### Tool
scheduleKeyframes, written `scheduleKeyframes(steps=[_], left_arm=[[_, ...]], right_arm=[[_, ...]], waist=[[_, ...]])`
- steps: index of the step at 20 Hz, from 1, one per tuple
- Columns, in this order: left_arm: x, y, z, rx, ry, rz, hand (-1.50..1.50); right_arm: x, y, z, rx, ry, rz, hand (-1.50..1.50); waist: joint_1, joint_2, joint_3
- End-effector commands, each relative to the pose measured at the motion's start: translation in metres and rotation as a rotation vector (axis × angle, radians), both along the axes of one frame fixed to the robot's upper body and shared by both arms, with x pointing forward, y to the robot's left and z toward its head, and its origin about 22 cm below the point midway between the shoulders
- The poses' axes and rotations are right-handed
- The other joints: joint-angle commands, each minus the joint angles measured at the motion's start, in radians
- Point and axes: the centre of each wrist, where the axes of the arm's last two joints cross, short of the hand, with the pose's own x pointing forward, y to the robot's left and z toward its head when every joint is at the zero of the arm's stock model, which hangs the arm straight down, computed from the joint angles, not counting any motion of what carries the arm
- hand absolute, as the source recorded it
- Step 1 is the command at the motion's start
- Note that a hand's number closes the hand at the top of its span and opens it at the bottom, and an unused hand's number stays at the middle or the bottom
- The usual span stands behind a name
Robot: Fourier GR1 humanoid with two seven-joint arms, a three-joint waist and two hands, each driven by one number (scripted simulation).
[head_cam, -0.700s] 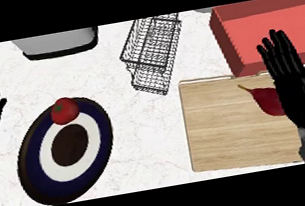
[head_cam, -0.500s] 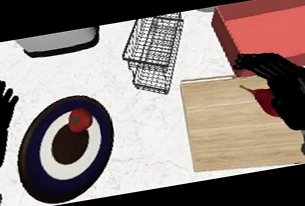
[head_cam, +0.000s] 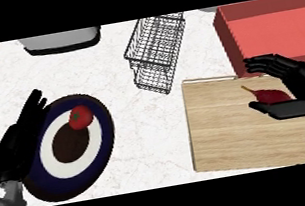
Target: Pick the pear from the tray and place it in the tiered basket
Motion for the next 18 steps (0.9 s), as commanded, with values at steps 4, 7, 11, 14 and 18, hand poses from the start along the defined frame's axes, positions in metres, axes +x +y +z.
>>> scheduleKeyframes(steps=[4,7,11,14,18], left_arm=[[-0.001,-0.004,-0.014,-0.024,0.01,-0.014,0.0],[0.006,-0.003,-0.005,0.008,0.017,-0.027,0.0],[0.004,-0.007,-0.007,-0.022,0.001,-0.025,0.0],[0.004,-0.007,-0.011,-0.019,0.024,-0.038,0.0],[-0.004,-0.009,-0.022,-0.004,0.024,-0.03,0.0]], right_arm=[[0.01,-0.046,0.041,-0.271,-0.113,0.065,-1.5],[0.02,-0.071,0.103,-0.592,-0.145,0.105,-1.5],[0.017,-0.059,0.127,-0.869,-0.069,0.285,-1.5],[0.012,-0.05,0.132,-1.022,0.073,0.442,-1.5],[0.019,-0.034,0.131,-1.063,0.108,0.538,-1.5]], waist=[[-0.005,-0.004,0.0],[0.0,-0.002,-0.001],[0.012,-0.005,-0.002],[0.012,-0.004,-0.003],[0.009,-0.003,0.0]])
